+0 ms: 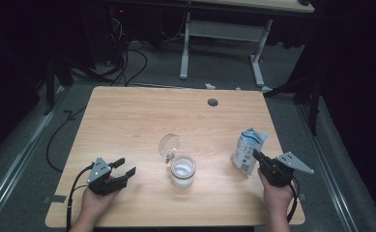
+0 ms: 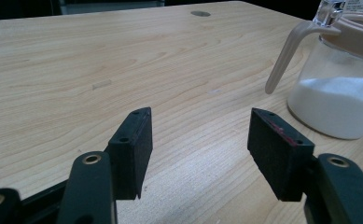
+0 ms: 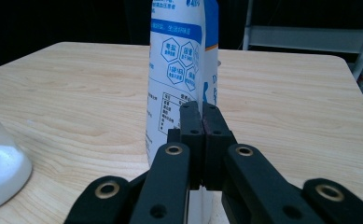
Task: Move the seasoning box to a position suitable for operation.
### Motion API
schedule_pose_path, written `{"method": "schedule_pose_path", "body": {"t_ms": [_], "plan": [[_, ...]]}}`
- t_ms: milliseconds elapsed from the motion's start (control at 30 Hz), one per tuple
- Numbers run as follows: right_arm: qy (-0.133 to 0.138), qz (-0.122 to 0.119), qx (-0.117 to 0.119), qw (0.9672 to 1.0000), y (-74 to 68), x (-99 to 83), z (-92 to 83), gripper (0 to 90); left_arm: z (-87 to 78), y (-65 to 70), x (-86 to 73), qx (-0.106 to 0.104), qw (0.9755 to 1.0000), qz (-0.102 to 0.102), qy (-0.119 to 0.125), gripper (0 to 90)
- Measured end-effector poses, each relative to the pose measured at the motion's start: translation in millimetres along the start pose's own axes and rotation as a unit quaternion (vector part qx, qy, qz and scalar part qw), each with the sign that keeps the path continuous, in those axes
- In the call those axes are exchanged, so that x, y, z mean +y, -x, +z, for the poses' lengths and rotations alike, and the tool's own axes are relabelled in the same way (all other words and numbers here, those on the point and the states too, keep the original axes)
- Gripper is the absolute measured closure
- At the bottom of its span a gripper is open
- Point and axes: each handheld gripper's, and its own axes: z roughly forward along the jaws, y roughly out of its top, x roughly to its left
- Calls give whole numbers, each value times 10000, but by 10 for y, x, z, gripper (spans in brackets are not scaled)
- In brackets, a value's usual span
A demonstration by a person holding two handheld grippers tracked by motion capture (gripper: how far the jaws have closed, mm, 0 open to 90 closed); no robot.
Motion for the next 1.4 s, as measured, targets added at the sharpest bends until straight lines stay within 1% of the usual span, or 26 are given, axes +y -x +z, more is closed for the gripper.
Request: {"method": "schedule_pose_path", "body": {"t_ms": [67, 333, 700, 733, 767, 800, 833, 900, 933, 967, 1000, 1033, 1067, 1133, 1167, 1267, 1333, 1400], "plan": [[3, 39, -7, 10000, 4, -13, -11, 890, -1, 1, 0, -4, 10000, 2, 5, 406], [-25, 15, -26, 10000, 1, -34, -14, 863, 2, 3, -1, -5, 10000, 5, -2, 406], [-83, 56, -2, 9999, -7, -38, 2, 777, 6, 9, -1, -10, 10000, 25, -14, 406], [-110, 68, -6, 9999, -13, -37, 10, 741, 6, 10, -1, -10, 10000, 26, -16, 406], [-110, 68, -6, 9999, -13, -37, 10, 741, 6, 10, -1, -10, 10000, 26, -16, 406], [-142, 71, -33, 9999, -24, -34, 18, 698, 6, 11, -1, -10, 10000, 29, -15, 406], [-160, 45, -51, 9998, -28, -33, 23, 679, 6, 12, -1, -11, 10000, 30, -17, 406], [-164, 14, -67, 9998, -33, -32, 29, 664, 6, 12, -1, -11, 10000, 29, -18, 406], [-194, 10, -63, 9998, -45, -31, 35, 636, 7, 12, 0, -10, 10000, 31, -20, 406], [-194, 10, -63, 9998, -45, -31, 35, 636, 7, 12, 0, -10, 10000, 31, -20, 406], [-216, 16, -60, 9997, -49, -31, 44, 610, 6, 13, 0, -11, 10000, 35, -22, 406], [-216, 16, -60, 9997, -49, -31, 44, 610, 6, 13, 0, -11, 10000, 35, -22, 406], [-219, 23, -70, 9997, -50, -31, 51, 573, 6, 14, 0, -16, 10000, 39, -27, 406], [-247, 25, -93, 9996, -48, -29, 55, 535, 7, 16, 0, -14, 10000, 47, -30, 407], [-247, 25, -93, 9996, -48, -29, 55, 535, 7, 16, 0, -14, 10000, 47, -30, 407], [-284, 30, -142, 9995, -52, -27, 63, 489, 10, 21, 0, -13, 10000, 60, -29, 407], [-288, 71, -134, 9995, -56, -27, 65, 481, 10, 21, 0, -13, 10000, 58, -28, 407], [-289, 32, -197, 9994, -65, -27, 67, 461, 10, 22, 0, -13, 10000, 61, -30, 407]]}}
